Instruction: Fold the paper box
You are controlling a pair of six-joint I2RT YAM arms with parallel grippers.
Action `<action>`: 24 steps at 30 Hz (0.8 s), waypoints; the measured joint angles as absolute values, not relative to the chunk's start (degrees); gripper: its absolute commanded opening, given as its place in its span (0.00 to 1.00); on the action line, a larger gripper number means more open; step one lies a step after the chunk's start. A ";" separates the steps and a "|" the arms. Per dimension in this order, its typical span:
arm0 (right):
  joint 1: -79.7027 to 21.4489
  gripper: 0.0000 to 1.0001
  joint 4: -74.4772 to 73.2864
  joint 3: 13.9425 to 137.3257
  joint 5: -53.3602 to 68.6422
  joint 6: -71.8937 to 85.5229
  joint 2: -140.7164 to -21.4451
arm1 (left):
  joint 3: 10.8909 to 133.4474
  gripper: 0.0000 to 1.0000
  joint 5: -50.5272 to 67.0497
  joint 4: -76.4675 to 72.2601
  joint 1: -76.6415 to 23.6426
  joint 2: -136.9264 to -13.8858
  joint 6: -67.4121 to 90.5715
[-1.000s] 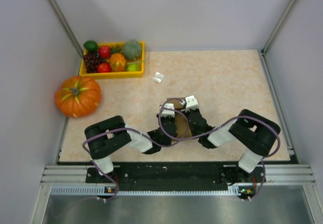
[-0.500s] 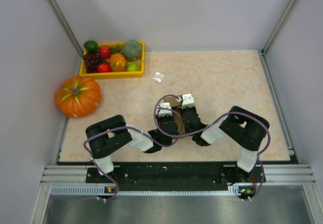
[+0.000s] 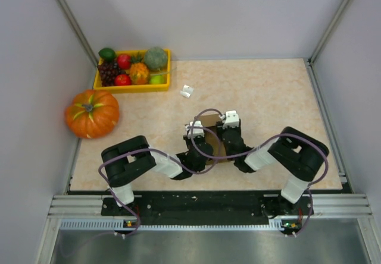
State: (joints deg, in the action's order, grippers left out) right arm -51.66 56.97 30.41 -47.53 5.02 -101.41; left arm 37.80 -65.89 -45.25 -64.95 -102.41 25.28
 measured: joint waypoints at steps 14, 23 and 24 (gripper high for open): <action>-44.45 0.53 57.28 18.72 -27.64 8.03 -90.48 | 38.46 0.00 -65.19 -44.31 -65.78 -102.43 24.93; -45.87 0.83 43.59 24.91 -29.89 12.82 -88.40 | 40.97 0.00 -66.02 -38.11 -65.49 -102.61 26.79; -45.89 0.84 38.13 25.50 -29.23 14.46 -85.43 | 42.02 0.00 -65.76 -35.75 -65.36 -102.56 27.86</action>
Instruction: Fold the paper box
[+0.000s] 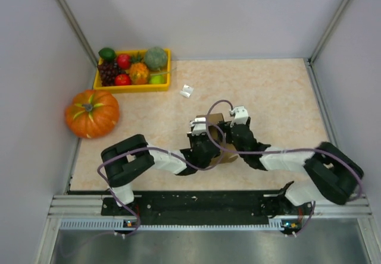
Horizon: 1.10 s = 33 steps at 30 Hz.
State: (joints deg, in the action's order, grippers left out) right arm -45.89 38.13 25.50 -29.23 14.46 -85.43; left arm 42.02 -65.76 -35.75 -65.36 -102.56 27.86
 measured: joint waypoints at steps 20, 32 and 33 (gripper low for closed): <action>-32.21 0.96 -23.97 26.48 2.59 55.42 -40.75 | 58.11 0.00 -47.27 16.43 -56.60 -93.69 50.06; -41.60 0.00 -5.91 15.49 4.97 76.40 -55.27 | 58.33 0.41 -45.19 18.11 -55.59 -92.97 55.29; -41.63 0.00 -5.26 15.77 4.75 76.29 -56.23 | 57.80 0.51 -44.03 17.65 -55.37 -92.31 54.89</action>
State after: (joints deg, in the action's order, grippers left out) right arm -41.63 -5.26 15.77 4.75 76.29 -56.23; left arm 57.80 -44.03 17.65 -55.37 -92.31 54.89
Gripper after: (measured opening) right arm 0.117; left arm 0.106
